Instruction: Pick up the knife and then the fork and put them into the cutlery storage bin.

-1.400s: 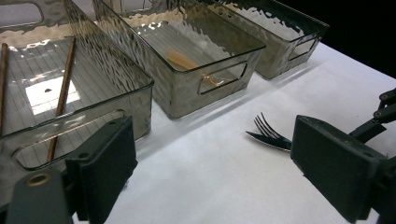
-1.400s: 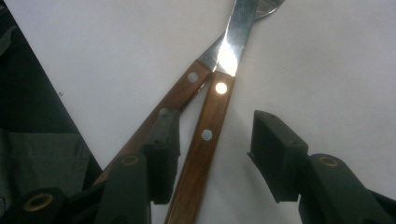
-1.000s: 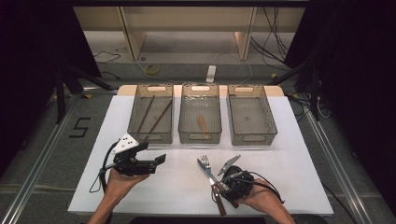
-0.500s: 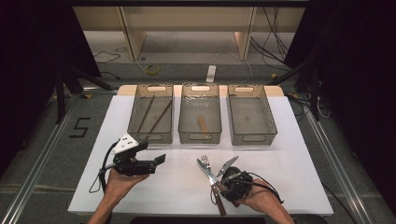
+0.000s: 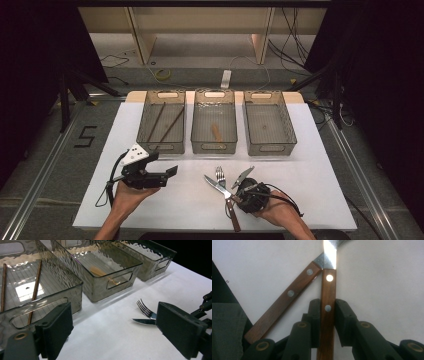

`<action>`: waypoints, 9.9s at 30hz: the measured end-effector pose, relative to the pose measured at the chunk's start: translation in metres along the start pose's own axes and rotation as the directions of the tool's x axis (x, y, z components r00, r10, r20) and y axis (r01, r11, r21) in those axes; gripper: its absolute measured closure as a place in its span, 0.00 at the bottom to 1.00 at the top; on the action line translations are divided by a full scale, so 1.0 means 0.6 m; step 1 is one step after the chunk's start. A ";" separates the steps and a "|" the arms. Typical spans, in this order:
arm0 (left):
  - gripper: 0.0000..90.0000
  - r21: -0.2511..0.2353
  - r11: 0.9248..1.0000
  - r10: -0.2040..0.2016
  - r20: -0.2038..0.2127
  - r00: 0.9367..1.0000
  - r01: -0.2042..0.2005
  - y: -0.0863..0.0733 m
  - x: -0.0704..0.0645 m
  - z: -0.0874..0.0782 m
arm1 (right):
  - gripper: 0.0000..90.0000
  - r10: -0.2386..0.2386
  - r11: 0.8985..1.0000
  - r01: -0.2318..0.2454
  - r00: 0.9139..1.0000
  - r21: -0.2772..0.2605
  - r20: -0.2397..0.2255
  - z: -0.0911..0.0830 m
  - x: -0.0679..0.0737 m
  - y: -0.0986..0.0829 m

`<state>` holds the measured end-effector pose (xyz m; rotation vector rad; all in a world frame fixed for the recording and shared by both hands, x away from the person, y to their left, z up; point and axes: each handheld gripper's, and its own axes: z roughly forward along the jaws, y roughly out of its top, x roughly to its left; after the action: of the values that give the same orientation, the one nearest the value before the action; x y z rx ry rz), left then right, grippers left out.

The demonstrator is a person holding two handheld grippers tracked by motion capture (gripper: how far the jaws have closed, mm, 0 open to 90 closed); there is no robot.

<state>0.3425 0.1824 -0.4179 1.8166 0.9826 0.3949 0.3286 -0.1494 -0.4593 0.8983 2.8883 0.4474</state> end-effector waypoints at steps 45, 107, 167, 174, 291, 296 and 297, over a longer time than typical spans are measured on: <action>0.15 -0.013 1.000 -0.022 0.002 1.000 0.022 0.000 0.003 -0.002 | 0.85 0.052 0.980 -0.045 0.998 -0.196 0.030 -0.069 -0.072 0.005; 0.15 -0.018 1.000 -0.023 0.002 1.000 0.023 0.000 0.004 -0.003 | 0.85 0.403 0.866 -0.352 0.912 -0.355 0.078 -0.142 -0.309 0.117; 0.15 -0.019 1.000 -0.021 0.002 1.000 0.021 -0.001 0.003 -0.003 | 0.85 0.548 0.825 -0.508 0.825 -0.246 0.134 -0.070 -0.357 0.103; 0.15 -0.018 1.000 -0.020 0.002 1.000 0.020 -0.001 0.003 -0.002 | 0.84 0.552 0.827 -0.516 0.822 -0.226 0.143 -0.058 -0.357 0.100; 0.15 -0.010 1.000 -0.013 -0.005 1.000 0.013 -0.001 0.001 -0.003 | 1.00 -0.083 0.995 0.077 0.993 -0.068 -0.084 0.001 0.007 0.001; 0.15 -0.010 1.000 -0.012 -0.005 1.000 0.012 -0.001 0.001 -0.003 | 1.00 -0.067 0.996 0.062 0.995 -0.072 -0.078 -0.002 -0.002 -0.002; 0.15 -0.010 1.000 -0.010 -0.004 1.000 0.010 -0.001 0.001 -0.003 | 1.00 -0.068 0.995 0.063 0.995 -0.071 -0.079 -0.002 -0.003 -0.002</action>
<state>0.3414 0.1840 -0.4177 1.8020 0.9908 0.3961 0.3291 -0.1514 -0.4586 0.7907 2.9443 0.5869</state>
